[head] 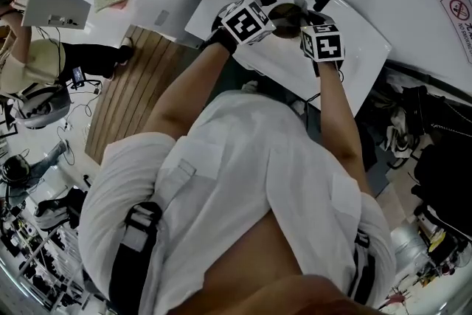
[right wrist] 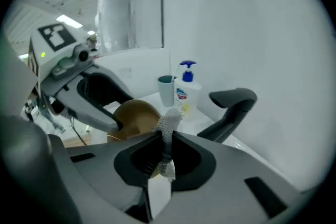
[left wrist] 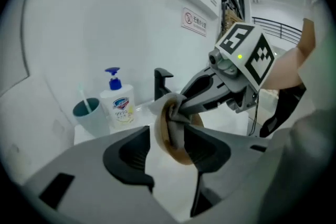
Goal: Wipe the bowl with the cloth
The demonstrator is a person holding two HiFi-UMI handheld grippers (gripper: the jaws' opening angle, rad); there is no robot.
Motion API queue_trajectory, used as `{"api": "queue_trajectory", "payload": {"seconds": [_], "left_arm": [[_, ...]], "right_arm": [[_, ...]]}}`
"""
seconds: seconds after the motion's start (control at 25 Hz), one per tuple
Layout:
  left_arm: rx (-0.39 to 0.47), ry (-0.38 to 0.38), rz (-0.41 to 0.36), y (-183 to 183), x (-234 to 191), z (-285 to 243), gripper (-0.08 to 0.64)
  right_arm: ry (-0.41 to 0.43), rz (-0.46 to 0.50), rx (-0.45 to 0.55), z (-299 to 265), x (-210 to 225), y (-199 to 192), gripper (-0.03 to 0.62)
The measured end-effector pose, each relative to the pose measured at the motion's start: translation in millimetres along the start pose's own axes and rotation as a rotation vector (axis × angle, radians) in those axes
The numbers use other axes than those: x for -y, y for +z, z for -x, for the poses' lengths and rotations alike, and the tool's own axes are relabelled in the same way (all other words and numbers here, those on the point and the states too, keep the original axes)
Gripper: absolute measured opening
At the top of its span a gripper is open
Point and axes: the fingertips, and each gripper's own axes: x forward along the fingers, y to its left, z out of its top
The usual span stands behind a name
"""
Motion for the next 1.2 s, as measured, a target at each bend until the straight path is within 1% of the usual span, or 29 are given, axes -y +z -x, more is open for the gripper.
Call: {"api": "queue_trajectory", "payload": {"seconds": [0.08, 0.2, 0.32, 0.4, 0.48, 0.56, 0.64, 0.76, 0.88, 1.0, 1.12, 1.2], "left_arm": [[0.019, 0.048, 0.086, -9.4, -4.0, 0.2, 0.206], [0.023, 0.091, 0.19, -22.9, -5.0, -0.7, 0.201], [0.051, 0.125, 0.259, -22.3, -6.3, -2.4, 0.121], [0.046, 0.158, 0.294, -23.9, -11.6, -2.5, 0.104], [0.016, 0.177, 0.304, -26.6, -18.0, -0.8, 0.092], [-0.036, 0.187, 0.288, -29.5, -23.4, 2.9, 0.06], [-0.102, 0.184, 0.261, -33.9, -23.4, 6.6, 0.04], [-0.189, 0.174, 0.18, -34.9, -21.9, 10.3, 0.037], [-0.25, 0.157, 0.099, -37.4, -16.8, 12.8, 0.038], [-0.265, 0.119, 0.078, -37.3, -13.2, 14.7, 0.038], [-0.275, 0.067, 0.062, -38.7, -10.5, 18.5, 0.038], [-0.278, 0.031, 0.023, -35.7, -10.2, 20.8, 0.037]], "right_arm": [[-0.031, -0.11, 0.027, 2.9, 12.5, 0.9, 0.055], [-0.066, -0.199, 0.062, 4.1, 20.9, 5.7, 0.056], [-0.077, -0.284, 0.1, 3.7, 21.8, 12.1, 0.057], [-0.067, -0.321, 0.107, 3.1, 18.9, 12.6, 0.057], [-0.042, -0.335, 0.102, 1.8, 15.6, 12.7, 0.057], [-0.021, -0.32, 0.079, -0.7, 10.7, 11.6, 0.059], [-0.02, -0.265, 0.042, -2.7, 3.1, 6.2, 0.061], [-0.032, -0.17, 0.015, -3.8, -3.2, 4.0, 0.069], [-0.038, -0.095, -0.003, -3.7, -6.7, 3.5, 0.072], [-0.026, -0.042, -0.017, -3.5, -6.9, 4.5, 0.075], [0.01, 0.021, -0.006, -3.0, -10.0, 6.5, 0.078], [0.038, 0.074, 0.004, -2.8, -13.5, 8.9, 0.077]]}}
